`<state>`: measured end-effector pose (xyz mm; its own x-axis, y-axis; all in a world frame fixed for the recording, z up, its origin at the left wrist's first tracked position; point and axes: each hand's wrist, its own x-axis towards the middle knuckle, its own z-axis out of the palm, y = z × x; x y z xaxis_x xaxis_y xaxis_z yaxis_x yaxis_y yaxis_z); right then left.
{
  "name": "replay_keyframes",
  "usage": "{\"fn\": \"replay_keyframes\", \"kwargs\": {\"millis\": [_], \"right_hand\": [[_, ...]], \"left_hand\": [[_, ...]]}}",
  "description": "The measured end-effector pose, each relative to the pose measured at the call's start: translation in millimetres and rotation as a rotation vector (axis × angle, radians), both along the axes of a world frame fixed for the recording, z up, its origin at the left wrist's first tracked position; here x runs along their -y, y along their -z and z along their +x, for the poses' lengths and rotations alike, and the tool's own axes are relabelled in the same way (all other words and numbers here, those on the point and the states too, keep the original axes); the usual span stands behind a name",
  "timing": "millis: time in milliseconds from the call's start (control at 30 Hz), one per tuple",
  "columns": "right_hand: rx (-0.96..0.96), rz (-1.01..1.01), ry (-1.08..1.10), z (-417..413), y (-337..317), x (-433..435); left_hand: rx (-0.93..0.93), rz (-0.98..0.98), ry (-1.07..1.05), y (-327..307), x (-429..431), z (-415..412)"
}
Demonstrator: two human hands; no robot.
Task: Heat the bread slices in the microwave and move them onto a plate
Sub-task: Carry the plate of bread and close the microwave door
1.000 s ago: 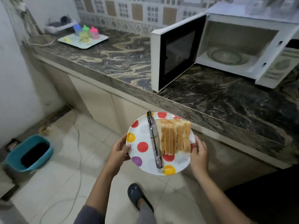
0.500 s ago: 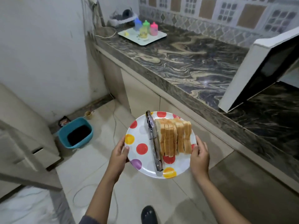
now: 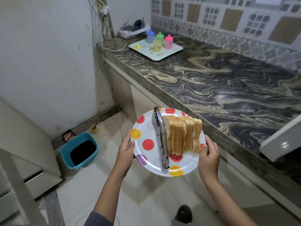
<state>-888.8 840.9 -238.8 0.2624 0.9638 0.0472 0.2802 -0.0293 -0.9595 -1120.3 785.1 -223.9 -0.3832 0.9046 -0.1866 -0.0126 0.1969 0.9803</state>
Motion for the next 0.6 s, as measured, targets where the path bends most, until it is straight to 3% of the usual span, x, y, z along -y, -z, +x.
{"fn": "replay_keyframes", "kwargs": {"millis": [400, 600], "right_hand": [[0.059, 0.061, 0.165, 37.5, -11.8, -162.8], [0.093, 0.022, 0.318, 68.4, -14.2, -219.7]], "left_hand": [[0.026, 0.129, 0.174, -17.5, -202.3, 31.0], [0.054, 0.101, 0.345, -9.0, -299.2, 56.6]]}}
